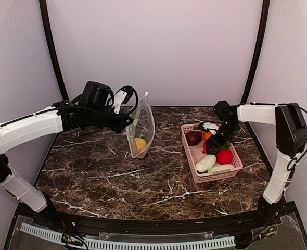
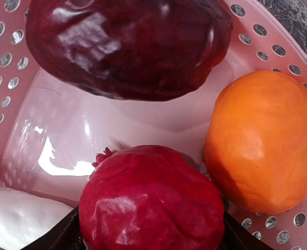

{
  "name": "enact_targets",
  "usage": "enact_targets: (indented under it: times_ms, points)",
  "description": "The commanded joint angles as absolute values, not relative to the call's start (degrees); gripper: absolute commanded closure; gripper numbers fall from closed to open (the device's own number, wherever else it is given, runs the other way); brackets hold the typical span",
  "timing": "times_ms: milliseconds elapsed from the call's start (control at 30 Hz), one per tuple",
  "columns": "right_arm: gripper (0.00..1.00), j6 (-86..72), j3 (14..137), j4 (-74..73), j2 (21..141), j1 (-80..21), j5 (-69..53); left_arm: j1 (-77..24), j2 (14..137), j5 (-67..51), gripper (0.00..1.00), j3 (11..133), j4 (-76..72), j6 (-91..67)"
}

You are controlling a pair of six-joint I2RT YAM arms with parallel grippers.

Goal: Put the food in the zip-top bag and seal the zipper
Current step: Pick up the fake fruit from the bin, then place the fake fruit in the zipper food storage bag.

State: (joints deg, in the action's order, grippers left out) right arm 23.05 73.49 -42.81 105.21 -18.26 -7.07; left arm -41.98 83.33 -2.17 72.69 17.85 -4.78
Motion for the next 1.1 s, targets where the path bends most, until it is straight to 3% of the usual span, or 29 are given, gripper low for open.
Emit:
enact_targets:
  times_ms: [0,267,767,867,1067]
  points:
    - [0.28,22.3,74.4,-41.4,102.1,-18.2,-7.2,-41.7,83.8,-2.9,0.99,71.9,17.5,-4.9]
    - [0.38,22.9,74.3,-41.7,93.8,-18.2,-10.5,-41.7,84.6,-3.0,0.99,71.7,17.3,-5.1]
    - [0.43,16.7,94.2,-44.1,80.8,-19.4,-41.9,-41.9,87.5,-8.5,0.99,77.0,13.6,-17.9]
    - [0.44,12.8,94.0,-39.7,80.4,-21.9,-48.2,-42.1,89.0,-10.6,0.99,78.3,11.6,-22.1]
    - [0.44,11.9,96.9,-37.6,83.6,-31.1,-49.6,-43.4,91.7,-11.9,0.99,82.8,11.8,-24.7]
